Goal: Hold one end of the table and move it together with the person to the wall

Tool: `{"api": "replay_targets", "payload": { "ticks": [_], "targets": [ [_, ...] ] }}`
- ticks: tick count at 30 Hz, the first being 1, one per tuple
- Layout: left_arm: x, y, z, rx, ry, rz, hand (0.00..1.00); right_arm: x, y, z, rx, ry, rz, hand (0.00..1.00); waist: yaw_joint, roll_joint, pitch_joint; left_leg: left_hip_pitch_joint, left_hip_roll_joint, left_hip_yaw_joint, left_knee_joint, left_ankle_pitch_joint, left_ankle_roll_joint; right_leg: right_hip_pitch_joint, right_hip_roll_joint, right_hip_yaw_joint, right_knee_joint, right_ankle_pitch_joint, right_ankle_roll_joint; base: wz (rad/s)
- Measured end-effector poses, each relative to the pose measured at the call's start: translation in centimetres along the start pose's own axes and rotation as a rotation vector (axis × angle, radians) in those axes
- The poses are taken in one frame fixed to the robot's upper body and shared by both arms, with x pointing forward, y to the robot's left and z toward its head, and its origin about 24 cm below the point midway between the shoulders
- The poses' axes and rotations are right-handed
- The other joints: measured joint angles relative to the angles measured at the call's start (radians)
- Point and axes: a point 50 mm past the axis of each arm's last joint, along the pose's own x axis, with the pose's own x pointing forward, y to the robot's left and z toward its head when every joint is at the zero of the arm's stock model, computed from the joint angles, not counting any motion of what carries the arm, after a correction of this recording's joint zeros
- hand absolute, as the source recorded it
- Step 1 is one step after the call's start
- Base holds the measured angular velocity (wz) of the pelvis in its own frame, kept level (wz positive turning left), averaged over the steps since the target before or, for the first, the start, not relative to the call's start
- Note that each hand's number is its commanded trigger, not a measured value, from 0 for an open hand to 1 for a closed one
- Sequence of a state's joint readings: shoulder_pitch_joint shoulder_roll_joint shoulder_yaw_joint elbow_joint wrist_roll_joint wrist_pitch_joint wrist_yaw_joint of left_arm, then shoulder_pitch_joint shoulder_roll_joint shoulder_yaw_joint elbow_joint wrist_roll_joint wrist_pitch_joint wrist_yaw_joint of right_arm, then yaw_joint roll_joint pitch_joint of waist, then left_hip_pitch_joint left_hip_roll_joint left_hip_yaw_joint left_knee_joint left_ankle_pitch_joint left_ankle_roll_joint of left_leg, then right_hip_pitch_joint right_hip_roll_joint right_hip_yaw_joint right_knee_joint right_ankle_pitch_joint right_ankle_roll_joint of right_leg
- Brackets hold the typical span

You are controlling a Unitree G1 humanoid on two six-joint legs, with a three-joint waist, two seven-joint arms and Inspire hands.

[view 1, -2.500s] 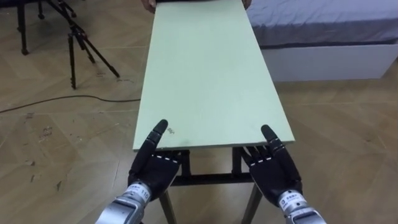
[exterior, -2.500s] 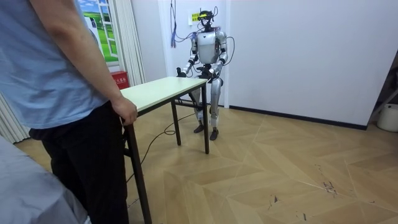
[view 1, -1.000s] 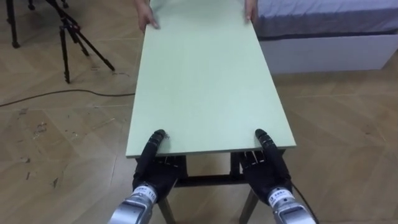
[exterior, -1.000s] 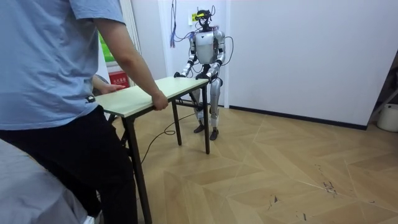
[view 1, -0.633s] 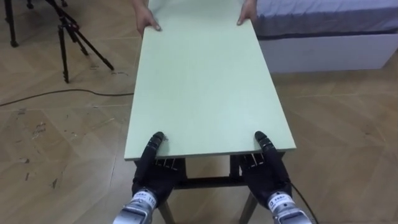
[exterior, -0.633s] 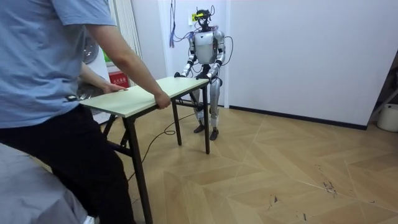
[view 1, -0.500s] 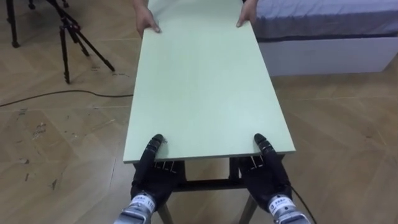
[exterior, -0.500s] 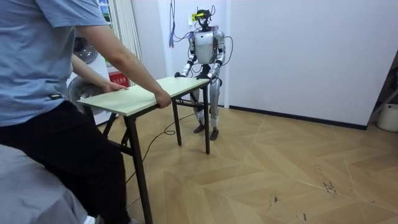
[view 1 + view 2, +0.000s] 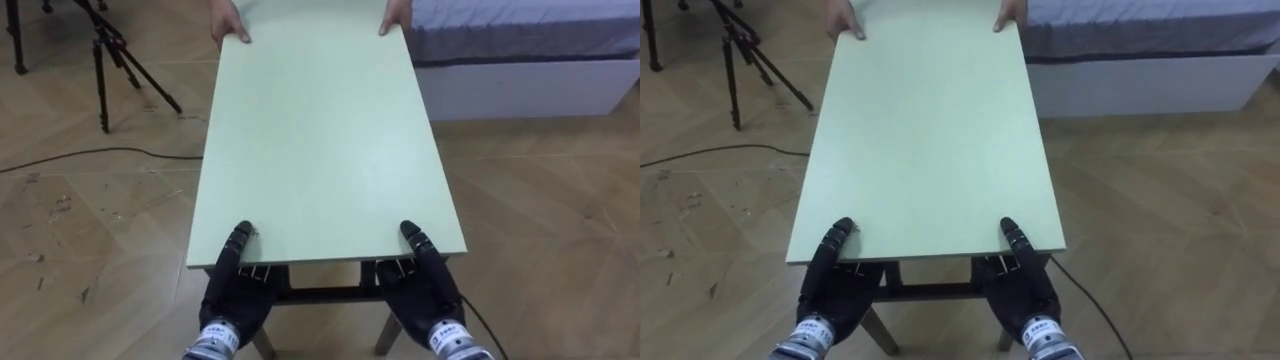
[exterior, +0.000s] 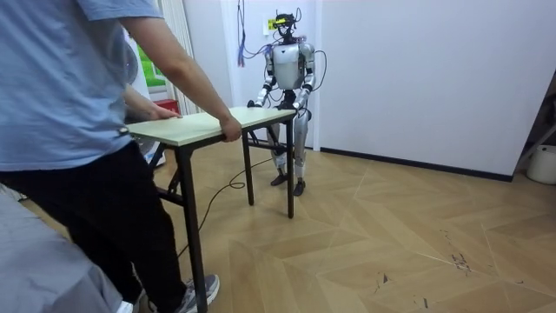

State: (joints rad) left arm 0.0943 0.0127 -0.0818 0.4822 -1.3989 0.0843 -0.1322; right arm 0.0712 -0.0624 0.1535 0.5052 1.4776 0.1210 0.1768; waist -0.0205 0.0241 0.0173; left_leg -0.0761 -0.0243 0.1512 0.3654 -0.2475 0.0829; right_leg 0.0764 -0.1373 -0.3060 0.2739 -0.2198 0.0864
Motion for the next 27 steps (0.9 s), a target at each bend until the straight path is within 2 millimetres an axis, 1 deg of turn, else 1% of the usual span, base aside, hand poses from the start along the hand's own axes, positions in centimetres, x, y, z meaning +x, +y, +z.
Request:
{"api": "replay_targets", "payload": {
  "ticks": [5,6,8,9,13,14,15,16,18,22,27],
  "targets": [
    [-0.2,-1.1,0.2,0.021,-0.013,-0.024,1.00,0.0,0.8,0.2,-0.012,-0.009,0.026,1.00,0.000,0.008,0.0043,-0.034,0.002,0.001,0.015,-0.001,0.002,-0.028,0.000,-0.001,0.001,0.000,0.000,0.00],
    [-0.2,-1.3,0.2,0.022,-0.014,-0.031,1.00,-0.1,1.0,0.2,-0.013,-0.013,0.032,1.00,0.001,0.013,0.0075,-0.036,0.003,0.002,0.016,-0.001,0.002,-0.029,0.001,0.003,0.000,0.000,0.000,0.00],
    [-0.4,-1.5,0.3,0.022,-0.020,-0.040,1.00,-0.4,1.1,0.1,-0.015,-0.014,0.043,1.00,0.004,0.022,0.0092,-0.036,0.003,0.003,0.011,-0.001,0.002,-0.032,0.001,0.004,0.001,0.000,0.000,0.00],
    [-0.4,-1.6,0.3,0.023,-0.026,-0.044,1.00,-0.4,1.3,0.0,-0.019,-0.015,0.049,1.00,0.006,0.026,0.0087,-0.039,0.004,0.006,0.010,-0.001,0.002,-0.038,0.001,0.006,0.004,0.000,0.000,-0.03],
    [-0.8,-1.9,0.2,0.032,-0.026,-0.051,1.00,-0.7,1.4,-0.1,-0.023,-0.033,0.059,1.00,0.004,0.027,0.0085,-0.044,0.008,0.010,0.011,-0.001,0.001,-0.044,0.003,0.007,0.009,0.000,0.000,0.02],
    [-1.0,-1.9,0.1,0.032,-0.024,-0.051,1.00,-0.9,1.3,-0.1,-0.026,-0.040,0.061,1.00,0.003,0.027,0.0085,-0.044,0.008,0.012,0.010,-0.001,0.001,-0.045,0.003,0.013,0.014,0.000,0.000,0.00],
    [-1.2,-1.9,0.0,0.031,-0.022,-0.055,1.00,-1.1,1.4,-0.1,-0.027,-0.044,0.066,1.00,0.003,0.026,0.0084,-0.044,0.009,0.014,0.010,-0.001,0.001,-0.051,0.004,0.030,0.022,0.000,0.000,0.00],
    [-1.3,-1.9,0.0,0.031,-0.023,-0.057,1.00,-1.1,1.4,-0.1,-0.028,-0.045,0.068,1.00,0.004,0.026,0.0083,-0.044,0.009,0.014,0.010,-0.001,0.001,-0.053,0.005,0.035,0.024,0.000,0.000,-0.05],
    [-1.4,-1.9,0.0,0.030,-0.025,-0.058,1.00,-1.2,1.5,-0.2,-0.031,-0.048,0.072,1.00,0.006,0.025,0.0080,-0.045,0.010,0.018,0.010,-0.001,0.001,-0.059,0.007,0.060,0.029,0.000,0.000,-0.02],
    [-1.4,-1.9,0.0,0.030,-0.026,-0.058,1.00,-1.2,1.5,-0.2,-0.032,-0.050,0.075,1.00,0.007,0.025,0.0079,-0.045,0.012,0.027,0.011,-0.001,0.001,-0.061,0.006,0.062,0.034,0.000,0.000,-0.02],
    [-1.4,-2.2,-0.5,0.037,-0.024,-0.072,1.00,-1.4,1.8,0.1,-0.041,-0.075,0.089,1.00,0.010,0.025,0.0078,-0.063,0.012,0.036,0.021,0.000,0.003,-0.074,0.004,0.060,0.036,0.000,0.000,0.01]
  ]
}}
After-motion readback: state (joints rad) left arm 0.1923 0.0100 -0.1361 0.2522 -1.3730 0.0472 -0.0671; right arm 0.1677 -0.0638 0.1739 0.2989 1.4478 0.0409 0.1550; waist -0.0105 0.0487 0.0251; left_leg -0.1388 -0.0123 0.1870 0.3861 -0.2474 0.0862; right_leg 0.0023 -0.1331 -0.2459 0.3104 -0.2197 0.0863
